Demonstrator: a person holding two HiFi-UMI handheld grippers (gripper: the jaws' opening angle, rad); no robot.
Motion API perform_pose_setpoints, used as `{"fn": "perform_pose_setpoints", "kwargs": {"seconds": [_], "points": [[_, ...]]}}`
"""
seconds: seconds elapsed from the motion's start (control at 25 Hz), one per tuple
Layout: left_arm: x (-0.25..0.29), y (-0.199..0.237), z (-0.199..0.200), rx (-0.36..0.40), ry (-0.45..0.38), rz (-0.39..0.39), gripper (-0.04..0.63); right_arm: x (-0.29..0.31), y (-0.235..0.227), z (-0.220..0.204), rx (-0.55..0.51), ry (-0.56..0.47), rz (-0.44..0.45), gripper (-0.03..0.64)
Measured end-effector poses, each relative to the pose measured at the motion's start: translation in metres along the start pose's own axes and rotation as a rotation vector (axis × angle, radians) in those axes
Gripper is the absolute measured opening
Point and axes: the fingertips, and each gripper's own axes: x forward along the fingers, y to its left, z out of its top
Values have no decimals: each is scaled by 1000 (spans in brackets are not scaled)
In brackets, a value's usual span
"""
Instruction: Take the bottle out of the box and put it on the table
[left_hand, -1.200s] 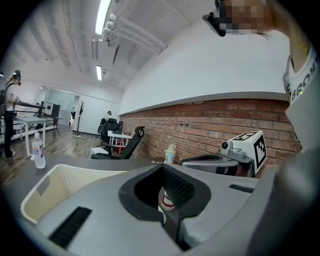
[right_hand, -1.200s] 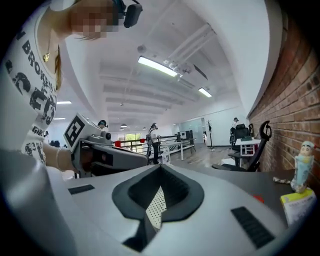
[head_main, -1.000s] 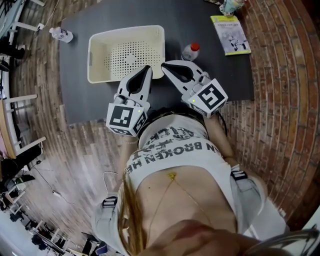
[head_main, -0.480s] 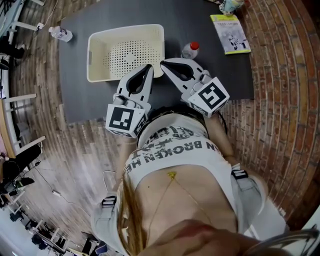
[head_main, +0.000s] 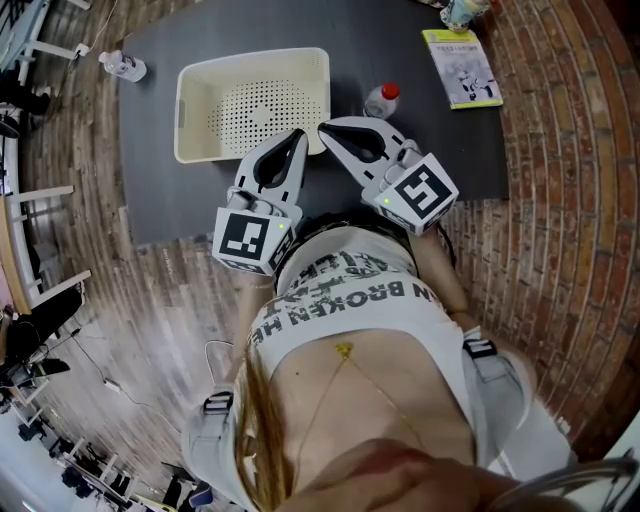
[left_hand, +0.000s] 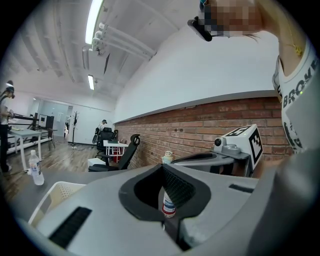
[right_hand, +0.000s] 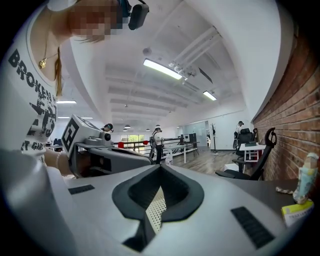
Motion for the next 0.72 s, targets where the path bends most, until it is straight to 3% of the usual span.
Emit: {"fn": "perform_pose_setpoints", "kwargs": {"seconds": [0.72], "points": [[1, 2, -3, -3, 8, 1, 0, -1, -2, -3, 11, 26, -10, 8]]}}
